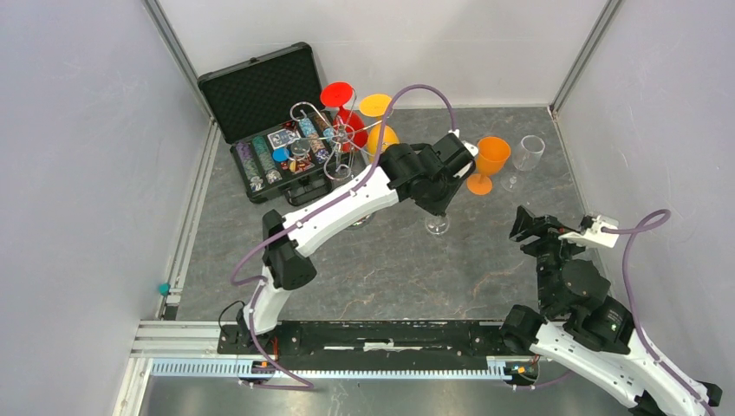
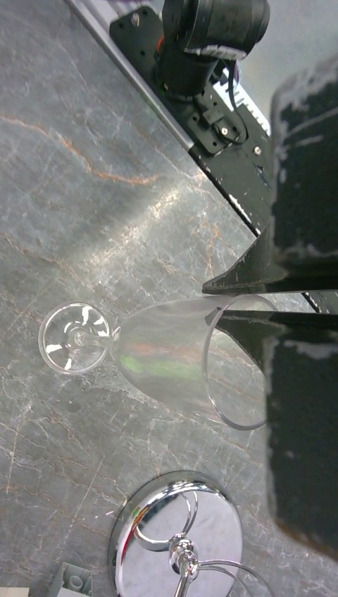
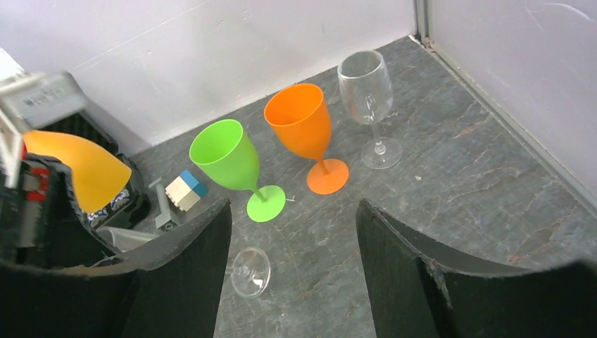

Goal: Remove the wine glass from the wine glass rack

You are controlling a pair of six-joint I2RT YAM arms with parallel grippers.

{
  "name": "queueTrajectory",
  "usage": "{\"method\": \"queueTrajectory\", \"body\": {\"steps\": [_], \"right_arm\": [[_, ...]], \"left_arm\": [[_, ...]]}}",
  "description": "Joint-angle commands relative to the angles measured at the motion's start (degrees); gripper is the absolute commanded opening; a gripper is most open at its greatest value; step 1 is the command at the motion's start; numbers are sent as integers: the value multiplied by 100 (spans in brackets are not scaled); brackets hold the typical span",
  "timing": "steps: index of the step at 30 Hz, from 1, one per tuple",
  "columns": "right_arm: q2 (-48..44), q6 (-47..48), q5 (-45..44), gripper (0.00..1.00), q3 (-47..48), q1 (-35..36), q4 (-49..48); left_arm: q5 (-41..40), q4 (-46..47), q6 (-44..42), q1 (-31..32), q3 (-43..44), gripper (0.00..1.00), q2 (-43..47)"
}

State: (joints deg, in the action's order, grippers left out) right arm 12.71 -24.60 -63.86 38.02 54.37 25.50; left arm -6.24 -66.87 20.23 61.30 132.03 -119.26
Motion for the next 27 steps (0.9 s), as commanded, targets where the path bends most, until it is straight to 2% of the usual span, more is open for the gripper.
{"method": "queueTrajectory", "body": {"steps": [1,9,15,23,27], "right_arm": [[-89,261,-326,70,231,30,103],[-23,260,-246,71,119,30,62],[3,201,-174,71,68,30,8],[-27,182,-116,71,34,34,-1],[-78,153,-92,71,22,34,3]], "left_arm": [[-150,-301,-419,-2,454,2,-284],[89,-64,-1078,-2,517,2,-570],[99,-45,-1262,0,594,12,-654],[28,158,-1361,-11,691,15,-722],[-34,315,-1405,-4,697,22,-738]]}}
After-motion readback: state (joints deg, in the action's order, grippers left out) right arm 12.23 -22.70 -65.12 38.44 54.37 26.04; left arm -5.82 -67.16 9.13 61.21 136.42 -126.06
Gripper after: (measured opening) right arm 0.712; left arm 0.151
